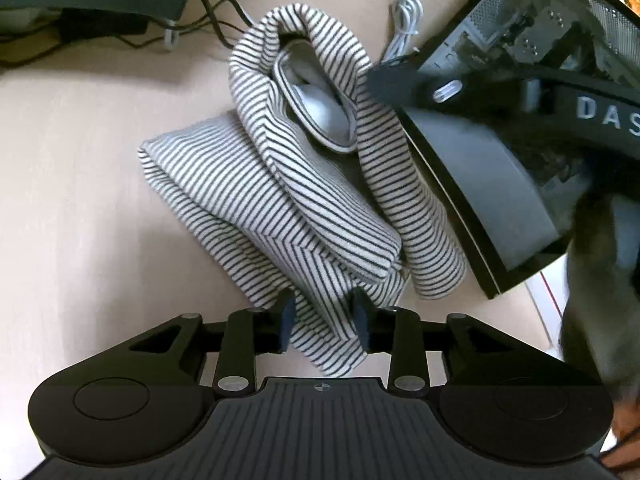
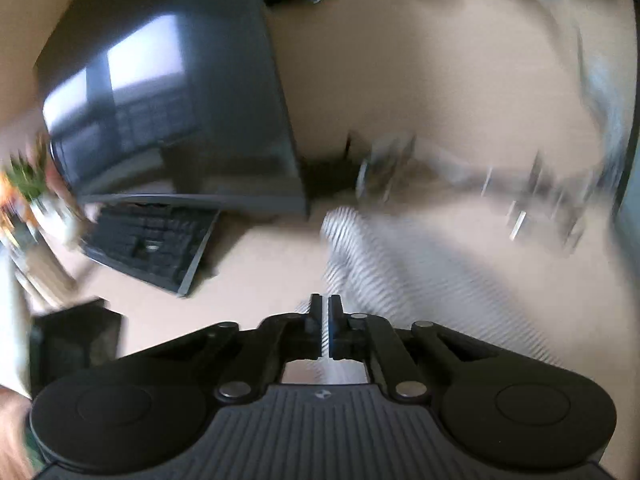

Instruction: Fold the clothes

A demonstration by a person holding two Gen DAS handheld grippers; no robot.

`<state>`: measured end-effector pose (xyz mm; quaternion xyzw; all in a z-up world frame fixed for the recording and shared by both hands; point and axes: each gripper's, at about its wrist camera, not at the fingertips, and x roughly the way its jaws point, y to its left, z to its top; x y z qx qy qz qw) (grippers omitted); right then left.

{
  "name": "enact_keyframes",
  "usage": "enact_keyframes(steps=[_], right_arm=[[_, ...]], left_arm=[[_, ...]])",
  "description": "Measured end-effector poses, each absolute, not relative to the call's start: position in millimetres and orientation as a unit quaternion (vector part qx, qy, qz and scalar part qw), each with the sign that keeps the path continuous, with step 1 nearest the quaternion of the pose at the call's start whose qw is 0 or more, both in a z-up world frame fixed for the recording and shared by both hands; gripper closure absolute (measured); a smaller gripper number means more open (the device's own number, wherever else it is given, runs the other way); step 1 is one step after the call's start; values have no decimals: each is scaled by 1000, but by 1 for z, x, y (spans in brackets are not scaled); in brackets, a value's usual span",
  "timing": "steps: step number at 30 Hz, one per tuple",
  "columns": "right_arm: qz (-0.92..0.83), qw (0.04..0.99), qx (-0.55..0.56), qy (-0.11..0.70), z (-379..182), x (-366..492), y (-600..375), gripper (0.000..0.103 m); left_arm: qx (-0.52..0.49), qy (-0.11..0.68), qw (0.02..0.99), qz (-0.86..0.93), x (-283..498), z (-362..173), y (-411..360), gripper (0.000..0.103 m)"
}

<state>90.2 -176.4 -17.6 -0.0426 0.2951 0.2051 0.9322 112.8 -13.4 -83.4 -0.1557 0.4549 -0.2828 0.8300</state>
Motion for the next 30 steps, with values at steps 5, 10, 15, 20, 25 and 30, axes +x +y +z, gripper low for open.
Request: enact_keyframes(steps=[5, 10, 15, 20, 25, 30], right_arm=[[183, 932, -148, 274, -32, 80, -172, 48], [133, 925, -143, 327, -87, 92, -181, 89], [198, 918, 42, 341, -40, 102, -222, 93], [293, 865, 149, 380, -30, 112, -210, 93], [287, 818, 161, 473, -91, 126, -192, 93], [285, 844, 85, 446, -96, 114, -177, 95]], left_arm=[[-152, 460, 833, -266, 108, -79, -16, 61], [-148, 464, 832, -264, 105, -77, -19, 61], [-143, 470, 829, -267, 112, -81, -21, 65], [-129, 469, 831, -269, 113, -84, -23, 66], [-116, 464, 836, -270, 108, -84, -21, 65], [-89, 469, 841, -254, 97, -73, -6, 61]])
